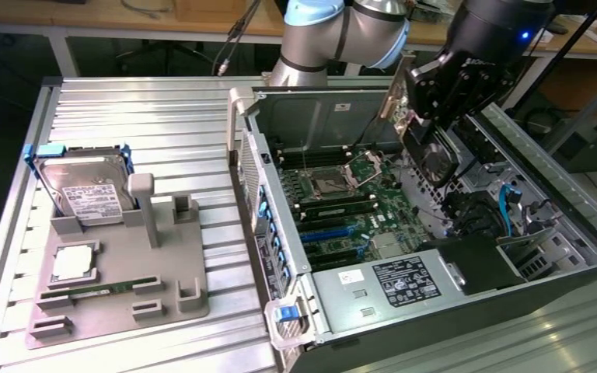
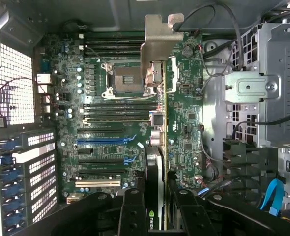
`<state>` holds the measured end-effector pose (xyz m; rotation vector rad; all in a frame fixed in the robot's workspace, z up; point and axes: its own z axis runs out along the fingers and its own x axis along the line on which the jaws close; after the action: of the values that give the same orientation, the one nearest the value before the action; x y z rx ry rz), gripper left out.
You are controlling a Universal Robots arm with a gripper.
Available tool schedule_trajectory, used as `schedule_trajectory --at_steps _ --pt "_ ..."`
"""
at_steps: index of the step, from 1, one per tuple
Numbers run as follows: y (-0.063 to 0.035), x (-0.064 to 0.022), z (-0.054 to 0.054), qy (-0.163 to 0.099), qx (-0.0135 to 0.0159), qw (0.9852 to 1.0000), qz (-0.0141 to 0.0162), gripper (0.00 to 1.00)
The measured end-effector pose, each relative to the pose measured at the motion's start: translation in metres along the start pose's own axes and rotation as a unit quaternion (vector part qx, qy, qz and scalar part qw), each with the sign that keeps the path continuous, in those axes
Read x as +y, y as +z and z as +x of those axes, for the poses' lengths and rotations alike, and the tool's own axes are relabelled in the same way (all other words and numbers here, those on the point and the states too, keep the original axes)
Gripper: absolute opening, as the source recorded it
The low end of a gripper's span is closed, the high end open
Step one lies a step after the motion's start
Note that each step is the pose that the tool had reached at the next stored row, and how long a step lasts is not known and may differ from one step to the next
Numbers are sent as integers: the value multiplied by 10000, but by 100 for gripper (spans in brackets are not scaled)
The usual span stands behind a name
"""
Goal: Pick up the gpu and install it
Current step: 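Pick up the gpu and move the gpu toward the slot, then insert the gpu into the slot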
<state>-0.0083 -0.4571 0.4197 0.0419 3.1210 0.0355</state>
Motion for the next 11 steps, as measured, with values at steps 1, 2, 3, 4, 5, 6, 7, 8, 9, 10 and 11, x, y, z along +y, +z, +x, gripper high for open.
schedule_trajectory --at_steps 1,2,3,4,5,6,7,8,9,10,11 --pt "0 0 -2 0 0 10000 0 27" --pt "0 0 -4 0 0 10000 0 27" --pt "0 0 -6 0 0 10000 0 27" --pt "0 0 -9 0 0 10000 0 27" --pt "0 0 -11 0 0 10000 0 27" --pt "0 0 -13 0 0 10000 0 27" --pt "0 1 -16 0 0 10000 0 27" --pt "0 1 -19 0 0 10000 0 27" --pt "1 1 -22 0 0 10000 0 27" --pt "1 1 -24 0 0 10000 0 27" --pt "1 1 -26 0 0 10000 0 27"
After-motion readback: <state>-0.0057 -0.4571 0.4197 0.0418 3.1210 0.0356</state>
